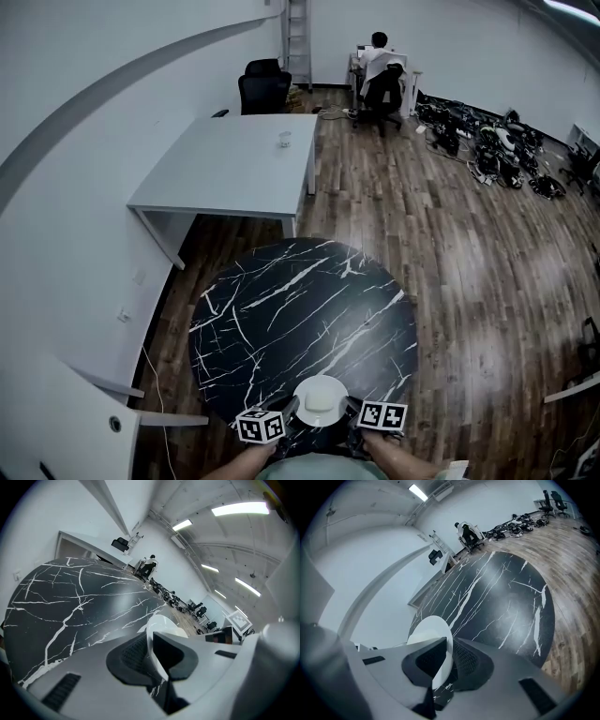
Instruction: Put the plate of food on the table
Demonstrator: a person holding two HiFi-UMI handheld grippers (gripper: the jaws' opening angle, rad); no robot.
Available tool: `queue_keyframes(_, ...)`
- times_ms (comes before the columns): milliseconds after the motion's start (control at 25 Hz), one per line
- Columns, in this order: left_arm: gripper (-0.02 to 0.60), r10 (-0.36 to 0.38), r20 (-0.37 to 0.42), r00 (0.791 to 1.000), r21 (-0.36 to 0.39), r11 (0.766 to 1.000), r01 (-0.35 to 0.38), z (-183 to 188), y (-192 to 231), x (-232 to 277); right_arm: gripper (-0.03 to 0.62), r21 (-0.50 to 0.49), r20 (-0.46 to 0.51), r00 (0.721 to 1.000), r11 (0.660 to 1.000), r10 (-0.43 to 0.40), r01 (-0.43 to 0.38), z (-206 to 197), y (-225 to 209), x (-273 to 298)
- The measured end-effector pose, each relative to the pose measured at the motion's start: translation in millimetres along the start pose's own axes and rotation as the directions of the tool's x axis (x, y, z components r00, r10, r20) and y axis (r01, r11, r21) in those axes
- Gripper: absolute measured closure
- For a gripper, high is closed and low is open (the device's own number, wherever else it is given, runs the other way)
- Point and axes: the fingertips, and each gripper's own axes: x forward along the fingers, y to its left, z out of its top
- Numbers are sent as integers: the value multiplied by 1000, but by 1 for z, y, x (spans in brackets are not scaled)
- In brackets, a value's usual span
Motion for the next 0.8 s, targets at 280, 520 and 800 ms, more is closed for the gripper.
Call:
queue_keyframes(280,535,16,-32,999,11,1000,-16,-5,14,16,553,1,-19,1000,1000,-5,5,1,-12,17)
queue_keyframes(520,534,26,-56,998,28,999,-24,-11,25,27,553,-3,-31,999,1000,-16,16,-2,-21,28)
queue_keyframes(800,532,40,-82,996,35,999,-37,-18,34,37,553,-19,-45,998,999,-33,32,-3,-29,38)
